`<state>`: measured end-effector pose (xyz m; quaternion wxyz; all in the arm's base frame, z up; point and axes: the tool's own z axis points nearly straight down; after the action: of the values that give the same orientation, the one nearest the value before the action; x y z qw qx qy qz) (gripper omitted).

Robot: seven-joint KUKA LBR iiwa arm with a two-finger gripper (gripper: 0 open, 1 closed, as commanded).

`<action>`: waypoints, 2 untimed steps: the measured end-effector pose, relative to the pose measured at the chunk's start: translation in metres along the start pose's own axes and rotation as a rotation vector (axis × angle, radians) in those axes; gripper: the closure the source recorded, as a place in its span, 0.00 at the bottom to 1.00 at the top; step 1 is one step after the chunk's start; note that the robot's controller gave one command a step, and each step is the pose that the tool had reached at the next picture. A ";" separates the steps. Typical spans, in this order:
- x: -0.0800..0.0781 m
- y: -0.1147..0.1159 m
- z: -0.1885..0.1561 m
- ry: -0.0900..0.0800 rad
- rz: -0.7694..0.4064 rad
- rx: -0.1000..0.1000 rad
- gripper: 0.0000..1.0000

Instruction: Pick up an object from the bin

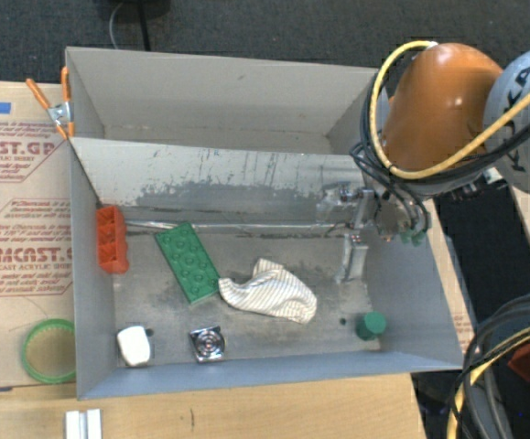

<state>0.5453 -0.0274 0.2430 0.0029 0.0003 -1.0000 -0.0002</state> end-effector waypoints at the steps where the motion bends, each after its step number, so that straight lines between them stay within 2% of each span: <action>1: -0.001 0.000 -0.005 -0.008 0.000 0.000 0.00; 2: 0.003 0.028 0.044 -0.012 0.003 0.000 0.00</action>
Offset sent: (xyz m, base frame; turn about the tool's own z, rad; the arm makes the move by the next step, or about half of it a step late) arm -0.0128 0.0659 -0.1134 0.0032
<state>0.5421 0.0002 0.1995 -0.0034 -0.0012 -1.0000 -0.0003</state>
